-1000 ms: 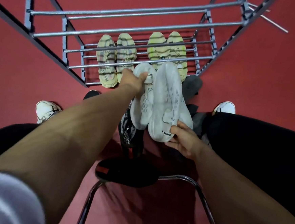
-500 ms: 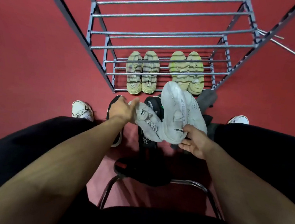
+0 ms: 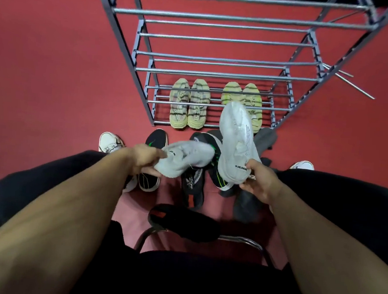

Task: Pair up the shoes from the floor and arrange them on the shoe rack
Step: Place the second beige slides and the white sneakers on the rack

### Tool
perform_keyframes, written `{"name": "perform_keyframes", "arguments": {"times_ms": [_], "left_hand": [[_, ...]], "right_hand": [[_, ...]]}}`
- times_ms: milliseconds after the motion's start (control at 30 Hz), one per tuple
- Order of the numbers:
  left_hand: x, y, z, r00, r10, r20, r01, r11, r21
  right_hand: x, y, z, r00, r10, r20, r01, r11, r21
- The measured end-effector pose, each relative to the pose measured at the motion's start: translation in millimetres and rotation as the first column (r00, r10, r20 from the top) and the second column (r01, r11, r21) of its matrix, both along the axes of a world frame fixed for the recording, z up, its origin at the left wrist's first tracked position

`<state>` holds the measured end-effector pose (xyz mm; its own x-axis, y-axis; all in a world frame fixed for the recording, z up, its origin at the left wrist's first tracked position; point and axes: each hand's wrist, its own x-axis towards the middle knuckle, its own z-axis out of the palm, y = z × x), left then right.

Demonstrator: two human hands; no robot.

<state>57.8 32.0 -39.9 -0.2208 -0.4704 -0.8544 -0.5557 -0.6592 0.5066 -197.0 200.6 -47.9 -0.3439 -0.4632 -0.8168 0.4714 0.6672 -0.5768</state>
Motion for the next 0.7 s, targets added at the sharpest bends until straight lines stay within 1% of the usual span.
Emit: {"name": "perform_keyframes", "arguments": {"times_ms": [67, 133, 233, 367, 533, 700], "left_hand": [[14.5, 0.1, 0.7, 0.992, 0.098, -0.081, -0.090, 0.992, 0.091], [16.7, 2.6, 0.4, 0.968, 0.206, -0.145, -0.188, 0.974, 0.129], [1.4, 5.1, -0.4, 0.903, 0.351, -0.247, -0.336, 0.936, 0.101], [-32.7, 0.8, -9.4, 0.821, 0.462, -0.335, -0.470, 0.880, 0.063], [-53.5, -26.6, -41.9, 0.769, 0.542, -0.339, -0.578, 0.816, -0.006], [-61.0, -83.7, -60.8, 0.745, 0.585, -0.321, -0.641, 0.760, -0.103]], "right_hand": [[0.8, -0.9, -2.8, 1.000, -0.016, -0.014, 0.016, 1.000, -0.015], [1.9, -2.4, -4.3, 0.999, -0.023, -0.024, 0.022, 0.999, -0.022], [4.5, -11.7, -6.5, 0.998, -0.017, -0.054, 0.015, 0.999, -0.048], [6.0, -39.7, -14.8, 0.992, -0.031, -0.119, 0.021, 0.996, -0.091], [6.5, -94.8, -20.6, 0.983, -0.031, -0.179, 0.006, 0.990, -0.141], [-4.6, -168.1, -37.9, 0.973, 0.051, -0.223, -0.083, 0.987, -0.138]]}}
